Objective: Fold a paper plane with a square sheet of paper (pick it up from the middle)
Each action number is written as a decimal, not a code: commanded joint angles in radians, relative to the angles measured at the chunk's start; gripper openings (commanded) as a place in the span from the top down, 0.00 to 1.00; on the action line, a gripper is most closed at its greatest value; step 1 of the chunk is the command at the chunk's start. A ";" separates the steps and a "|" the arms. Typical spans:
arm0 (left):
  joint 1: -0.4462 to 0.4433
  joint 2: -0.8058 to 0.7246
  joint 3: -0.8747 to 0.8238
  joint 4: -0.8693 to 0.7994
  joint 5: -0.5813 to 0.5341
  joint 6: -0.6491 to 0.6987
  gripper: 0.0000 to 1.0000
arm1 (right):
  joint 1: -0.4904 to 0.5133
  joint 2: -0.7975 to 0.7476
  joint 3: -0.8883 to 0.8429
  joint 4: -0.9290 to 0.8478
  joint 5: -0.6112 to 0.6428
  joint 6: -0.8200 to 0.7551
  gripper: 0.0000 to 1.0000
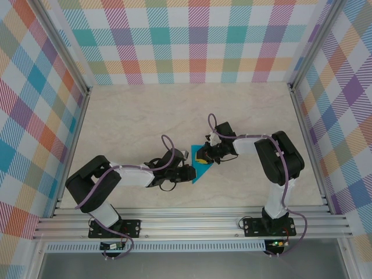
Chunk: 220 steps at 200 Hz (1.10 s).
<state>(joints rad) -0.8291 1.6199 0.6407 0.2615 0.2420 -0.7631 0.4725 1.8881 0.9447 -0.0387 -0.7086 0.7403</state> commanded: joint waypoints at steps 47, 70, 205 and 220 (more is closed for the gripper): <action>0.008 0.018 0.030 -0.026 -0.027 0.007 0.85 | 0.002 0.011 0.023 -0.007 -0.018 -0.021 0.87; 0.010 0.036 0.025 -0.018 -0.031 -0.003 0.89 | 0.002 0.011 0.026 -0.011 -0.020 -0.022 0.87; 0.025 0.050 -0.006 0.018 -0.025 -0.025 0.93 | 0.002 0.014 0.056 -0.041 -0.024 -0.039 0.86; 0.024 0.055 -0.001 0.019 -0.020 -0.023 0.93 | 0.002 0.023 0.057 -0.038 -0.021 -0.038 0.86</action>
<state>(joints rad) -0.8154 1.6543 0.6422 0.2733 0.2192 -0.7898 0.4725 1.8885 0.9783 -0.0692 -0.7120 0.7185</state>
